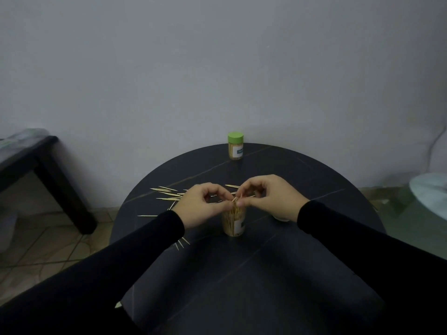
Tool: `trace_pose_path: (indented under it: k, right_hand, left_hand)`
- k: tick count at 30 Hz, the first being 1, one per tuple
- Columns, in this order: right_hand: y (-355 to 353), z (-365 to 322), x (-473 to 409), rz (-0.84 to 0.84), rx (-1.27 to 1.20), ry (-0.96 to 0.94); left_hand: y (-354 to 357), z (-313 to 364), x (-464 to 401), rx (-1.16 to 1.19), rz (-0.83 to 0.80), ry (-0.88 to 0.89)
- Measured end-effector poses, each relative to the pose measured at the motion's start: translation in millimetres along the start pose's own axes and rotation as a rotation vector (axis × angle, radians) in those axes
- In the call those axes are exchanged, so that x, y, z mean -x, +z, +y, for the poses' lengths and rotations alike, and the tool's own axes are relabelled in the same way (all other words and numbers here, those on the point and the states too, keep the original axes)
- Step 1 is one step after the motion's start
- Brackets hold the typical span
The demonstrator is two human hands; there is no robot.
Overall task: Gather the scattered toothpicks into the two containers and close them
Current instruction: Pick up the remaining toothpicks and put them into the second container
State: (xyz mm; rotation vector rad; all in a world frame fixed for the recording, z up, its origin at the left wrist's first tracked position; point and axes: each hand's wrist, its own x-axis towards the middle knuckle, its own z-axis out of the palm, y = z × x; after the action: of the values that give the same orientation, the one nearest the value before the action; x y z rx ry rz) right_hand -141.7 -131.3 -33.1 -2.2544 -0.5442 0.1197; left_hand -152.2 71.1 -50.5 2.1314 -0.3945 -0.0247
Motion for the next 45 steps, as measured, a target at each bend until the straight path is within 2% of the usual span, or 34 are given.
trace_pose_path:
  k: [8, 14, 16, 18, 22, 27, 34, 41, 45]
  right_hand:
    - [-5.1, 8.9, -1.4, 0.021, 0.027, 0.078]
    - [-8.5, 14.2, -6.8, -0.238, 0.139, 0.152]
    - [-7.4, 15.5, -7.6, -0.264, 0.198, 0.157]
    - [-4.8, 15.9, -7.9, -0.273, 0.154, 0.131]
    - [3.6, 19.5, -11.9, -0.259, 0.092, 0.091]
    - [4.3, 23.1, -12.5, -0.244, 0.135, 0.071]
    - [1.7, 20.4, -10.3, -0.232, 0.178, 0.079]
    - [-7.0, 13.8, -3.8, -0.215, 0.220, 0.102]
    - [-12.4, 16.8, -3.0, -0.189, 0.276, 0.126]
  left_hand:
    - [-7.5, -9.5, 1.0, -0.117, 0.005, 0.119]
    - [10.0, -8.4, -6.3, -0.228, -0.198, 0.116]
    - [13.4, -5.5, -11.4, -0.224, -0.225, 0.116]
    - [14.0, -2.4, -16.6, -0.252, -0.176, 0.149]
    - [6.9, -0.4, -17.5, -0.418, -0.045, 0.341]
    - [-6.2, -3.3, -6.7, -0.558, -0.032, 0.570]
    - [-5.1, -20.3, 7.2, -0.716, -0.025, 0.702]
    - [-0.3, -24.3, 4.2, -0.654, 0.018, 0.645]
    - [6.8, -17.5, -5.6, -0.431, 0.164, 0.440]
